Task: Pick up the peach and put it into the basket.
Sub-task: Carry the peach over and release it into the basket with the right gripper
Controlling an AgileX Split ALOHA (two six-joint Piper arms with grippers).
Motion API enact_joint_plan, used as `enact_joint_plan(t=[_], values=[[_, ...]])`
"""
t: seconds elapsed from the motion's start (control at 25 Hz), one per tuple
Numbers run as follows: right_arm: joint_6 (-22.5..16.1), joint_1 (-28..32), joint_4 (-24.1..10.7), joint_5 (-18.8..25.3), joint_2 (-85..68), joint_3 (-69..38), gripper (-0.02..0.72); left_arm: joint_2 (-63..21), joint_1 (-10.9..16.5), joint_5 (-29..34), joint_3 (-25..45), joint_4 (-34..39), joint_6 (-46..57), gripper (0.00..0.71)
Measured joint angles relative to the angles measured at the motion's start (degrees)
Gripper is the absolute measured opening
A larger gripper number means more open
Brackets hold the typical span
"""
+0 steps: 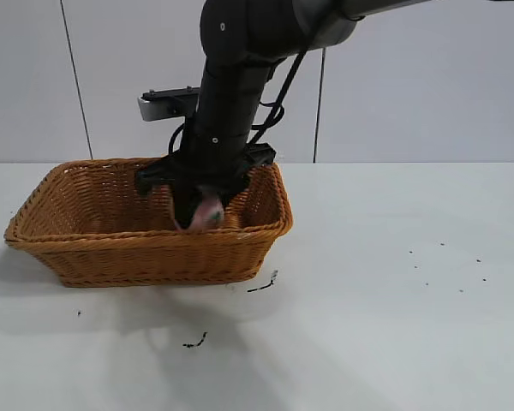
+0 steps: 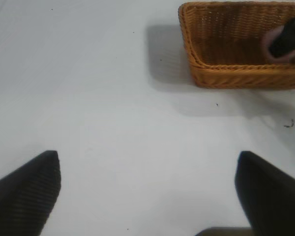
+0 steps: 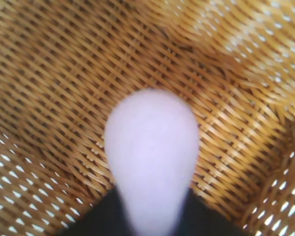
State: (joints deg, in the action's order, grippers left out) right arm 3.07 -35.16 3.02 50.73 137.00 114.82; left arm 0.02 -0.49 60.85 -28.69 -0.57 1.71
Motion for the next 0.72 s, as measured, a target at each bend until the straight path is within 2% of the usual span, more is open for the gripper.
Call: enact_joint_plan(t=[0.04,0.16,0.32,0.48,0.72], values=[[0.00,0.00,0.00,0.00,-0.41,0.00,0.606,0.00,0.00,0.00,0.00,0.00,0.00,0.693],[0.00,0.00,0.00,0.33,-2.02,0.75,0.674,0.00,0.00,0.00,0.00,0.00,0.00,0.693],[-0.07,0.08,-0.18,3.96,-4.16,6.08,0.688,0.00,0.00,0.00,0.00,0.00,0.00,0.693],[-1.82,1.64,-0.37,7.90,-5.44,11.41,0.688,0.00,0.00,0.00,0.00,0.00,0.00,0.693],[-2.59,10.19,-2.21,10.67,-5.56,13.38,0.688,0.00,0.00,0.00,0.00,0.00,0.00,0.693]])
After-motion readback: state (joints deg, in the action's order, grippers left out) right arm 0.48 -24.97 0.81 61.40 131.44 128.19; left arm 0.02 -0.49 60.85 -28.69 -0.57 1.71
